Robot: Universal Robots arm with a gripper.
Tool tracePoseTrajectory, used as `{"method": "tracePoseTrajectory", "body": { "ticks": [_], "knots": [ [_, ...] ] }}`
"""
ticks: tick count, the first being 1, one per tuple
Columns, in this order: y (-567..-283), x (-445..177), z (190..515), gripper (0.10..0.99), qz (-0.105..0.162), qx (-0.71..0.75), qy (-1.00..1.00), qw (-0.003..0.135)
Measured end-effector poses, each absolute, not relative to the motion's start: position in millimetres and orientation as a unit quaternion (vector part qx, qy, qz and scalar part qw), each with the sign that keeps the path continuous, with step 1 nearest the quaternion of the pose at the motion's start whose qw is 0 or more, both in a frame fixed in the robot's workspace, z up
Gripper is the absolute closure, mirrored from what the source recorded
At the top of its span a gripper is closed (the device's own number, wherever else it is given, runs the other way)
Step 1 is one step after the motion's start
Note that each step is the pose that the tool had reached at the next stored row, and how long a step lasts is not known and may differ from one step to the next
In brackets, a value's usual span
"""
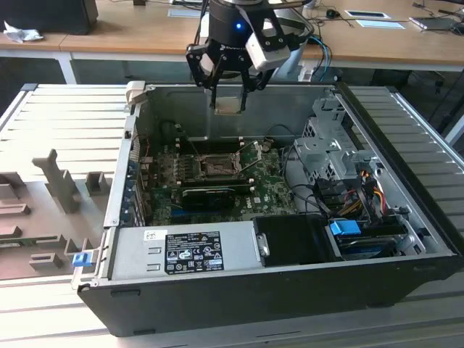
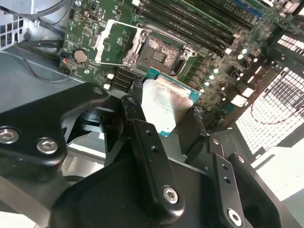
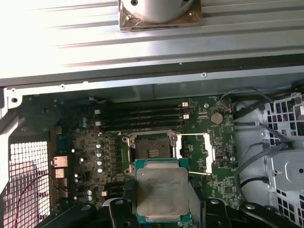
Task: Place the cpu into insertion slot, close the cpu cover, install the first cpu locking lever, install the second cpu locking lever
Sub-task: 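Place the cpu into insertion slot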
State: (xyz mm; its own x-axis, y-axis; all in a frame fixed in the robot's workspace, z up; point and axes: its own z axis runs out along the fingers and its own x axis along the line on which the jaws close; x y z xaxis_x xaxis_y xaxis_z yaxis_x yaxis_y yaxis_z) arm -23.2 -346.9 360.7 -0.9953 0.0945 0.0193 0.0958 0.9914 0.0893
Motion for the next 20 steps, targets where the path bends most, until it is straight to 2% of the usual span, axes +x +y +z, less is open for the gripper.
{"method": "tracePoseTrajectory", "body": {
  "ticks": [20],
  "knots": [
    [-346.9, -23.3, 359.2, 0.557, -0.046, -0.174, -0.984, 0.002]
  ]
}}
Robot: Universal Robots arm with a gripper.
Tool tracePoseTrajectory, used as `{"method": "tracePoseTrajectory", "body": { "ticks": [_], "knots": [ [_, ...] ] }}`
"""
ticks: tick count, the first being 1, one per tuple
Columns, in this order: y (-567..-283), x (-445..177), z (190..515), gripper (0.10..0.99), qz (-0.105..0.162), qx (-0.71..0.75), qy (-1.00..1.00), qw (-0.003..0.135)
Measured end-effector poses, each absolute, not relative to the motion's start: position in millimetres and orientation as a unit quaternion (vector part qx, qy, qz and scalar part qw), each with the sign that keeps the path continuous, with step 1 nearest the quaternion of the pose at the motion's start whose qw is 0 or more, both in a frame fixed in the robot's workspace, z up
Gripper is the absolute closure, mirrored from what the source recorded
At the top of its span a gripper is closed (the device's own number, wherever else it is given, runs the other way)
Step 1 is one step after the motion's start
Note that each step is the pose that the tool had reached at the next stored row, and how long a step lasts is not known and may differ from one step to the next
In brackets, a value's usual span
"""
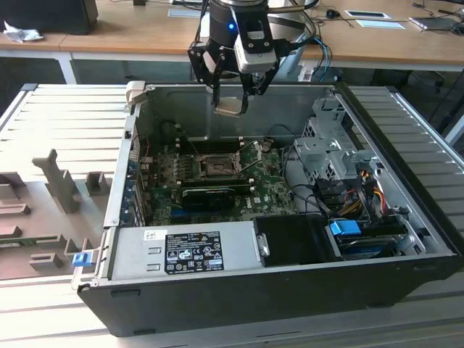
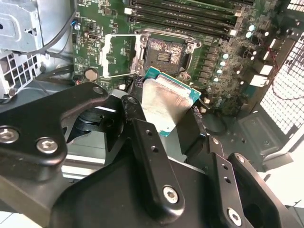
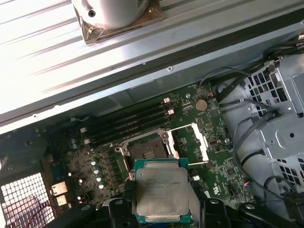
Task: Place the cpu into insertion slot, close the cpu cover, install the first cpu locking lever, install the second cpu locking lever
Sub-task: 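Place the cpu into insertion slot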
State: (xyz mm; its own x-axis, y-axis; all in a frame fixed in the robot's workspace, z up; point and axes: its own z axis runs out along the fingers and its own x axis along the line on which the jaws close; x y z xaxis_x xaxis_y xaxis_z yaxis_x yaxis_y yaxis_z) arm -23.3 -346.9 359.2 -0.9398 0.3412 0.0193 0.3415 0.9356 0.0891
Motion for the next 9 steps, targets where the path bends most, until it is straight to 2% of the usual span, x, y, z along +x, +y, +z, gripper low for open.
{"method": "tracePoseTrajectory", "body": {
  "ticks": [9],
  "knots": [
    [-346.9, -24.1, 358.2, 0.557, -0.045, -0.245, -0.968, -0.002]
  ]
}}
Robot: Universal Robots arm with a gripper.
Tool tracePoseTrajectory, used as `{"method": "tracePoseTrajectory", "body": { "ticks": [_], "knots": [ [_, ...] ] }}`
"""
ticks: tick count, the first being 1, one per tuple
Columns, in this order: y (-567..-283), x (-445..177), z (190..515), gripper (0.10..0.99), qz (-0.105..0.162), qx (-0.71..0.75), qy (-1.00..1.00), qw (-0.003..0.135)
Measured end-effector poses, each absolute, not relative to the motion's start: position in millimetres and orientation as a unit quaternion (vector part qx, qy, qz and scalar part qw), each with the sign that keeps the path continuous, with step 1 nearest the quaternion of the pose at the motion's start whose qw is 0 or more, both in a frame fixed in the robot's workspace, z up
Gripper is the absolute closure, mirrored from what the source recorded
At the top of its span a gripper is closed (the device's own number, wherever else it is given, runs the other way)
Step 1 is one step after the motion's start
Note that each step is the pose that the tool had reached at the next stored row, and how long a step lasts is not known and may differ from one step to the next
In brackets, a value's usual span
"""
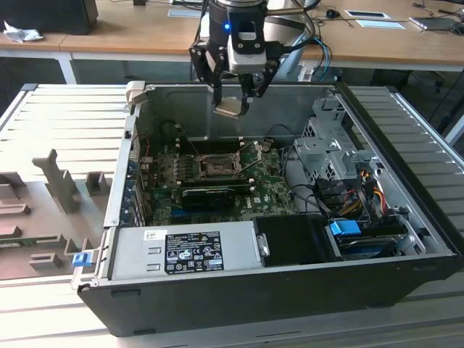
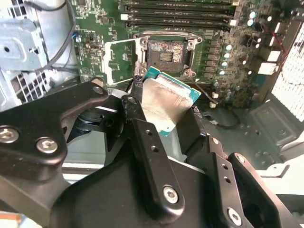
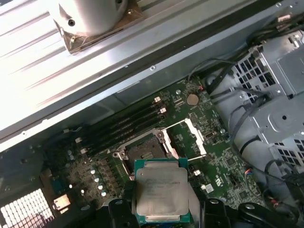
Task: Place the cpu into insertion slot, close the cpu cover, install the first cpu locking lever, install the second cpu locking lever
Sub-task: 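Place the cpu into insertion slot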
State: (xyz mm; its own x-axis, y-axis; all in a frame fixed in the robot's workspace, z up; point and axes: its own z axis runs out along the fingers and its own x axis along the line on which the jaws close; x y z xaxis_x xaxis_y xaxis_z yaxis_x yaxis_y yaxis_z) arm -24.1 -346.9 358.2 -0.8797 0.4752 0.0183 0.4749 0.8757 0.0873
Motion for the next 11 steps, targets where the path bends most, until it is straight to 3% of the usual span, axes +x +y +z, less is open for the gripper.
{"method": "tracePoseTrajectory", "body": {
  "ticks": [11],
  "knots": [
    [-346.8, -22.9, 357.3, 0.557, 0.038, 0.318, 0.947, 0.007]
  ]
}}
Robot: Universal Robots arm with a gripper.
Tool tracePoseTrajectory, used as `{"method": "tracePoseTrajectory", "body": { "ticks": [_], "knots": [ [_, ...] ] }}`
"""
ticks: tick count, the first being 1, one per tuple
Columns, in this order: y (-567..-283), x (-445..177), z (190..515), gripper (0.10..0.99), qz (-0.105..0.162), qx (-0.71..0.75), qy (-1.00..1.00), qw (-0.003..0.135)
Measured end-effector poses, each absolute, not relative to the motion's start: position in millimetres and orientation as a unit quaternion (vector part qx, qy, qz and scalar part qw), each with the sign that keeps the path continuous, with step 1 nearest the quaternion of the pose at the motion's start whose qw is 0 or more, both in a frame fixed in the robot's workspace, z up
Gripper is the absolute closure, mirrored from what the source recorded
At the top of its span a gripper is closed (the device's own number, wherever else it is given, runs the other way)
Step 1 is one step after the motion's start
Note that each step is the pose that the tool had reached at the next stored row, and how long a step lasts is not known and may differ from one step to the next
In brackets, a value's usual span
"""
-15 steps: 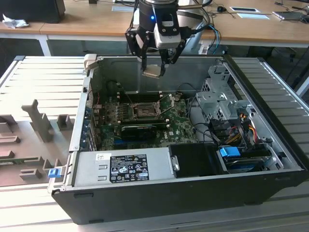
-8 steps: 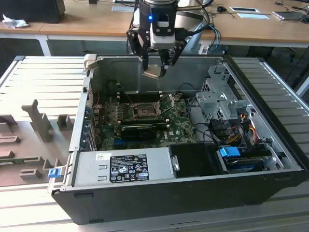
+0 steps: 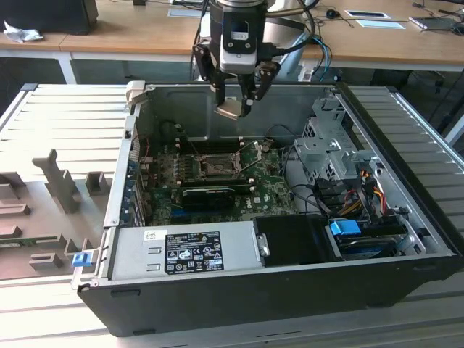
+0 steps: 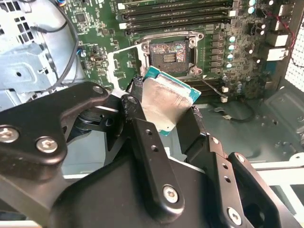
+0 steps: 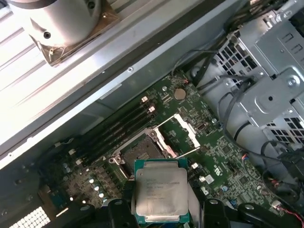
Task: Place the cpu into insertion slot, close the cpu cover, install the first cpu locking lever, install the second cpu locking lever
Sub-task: 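Place the cpu into insertion slot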
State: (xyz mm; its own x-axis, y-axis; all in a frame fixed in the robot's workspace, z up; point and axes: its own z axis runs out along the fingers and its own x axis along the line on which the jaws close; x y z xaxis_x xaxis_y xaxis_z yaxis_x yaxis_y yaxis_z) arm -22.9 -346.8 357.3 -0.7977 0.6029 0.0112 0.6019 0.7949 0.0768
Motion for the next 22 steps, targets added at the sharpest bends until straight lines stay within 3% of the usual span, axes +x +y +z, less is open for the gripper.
{"method": "tracePoseTrajectory", "body": {
  "ticks": [22],
  "knots": [
    [-346.8, -21.5, 353.1, 0.557, 0.031, 0.415, 0.909, 0.013]
  ]
}}
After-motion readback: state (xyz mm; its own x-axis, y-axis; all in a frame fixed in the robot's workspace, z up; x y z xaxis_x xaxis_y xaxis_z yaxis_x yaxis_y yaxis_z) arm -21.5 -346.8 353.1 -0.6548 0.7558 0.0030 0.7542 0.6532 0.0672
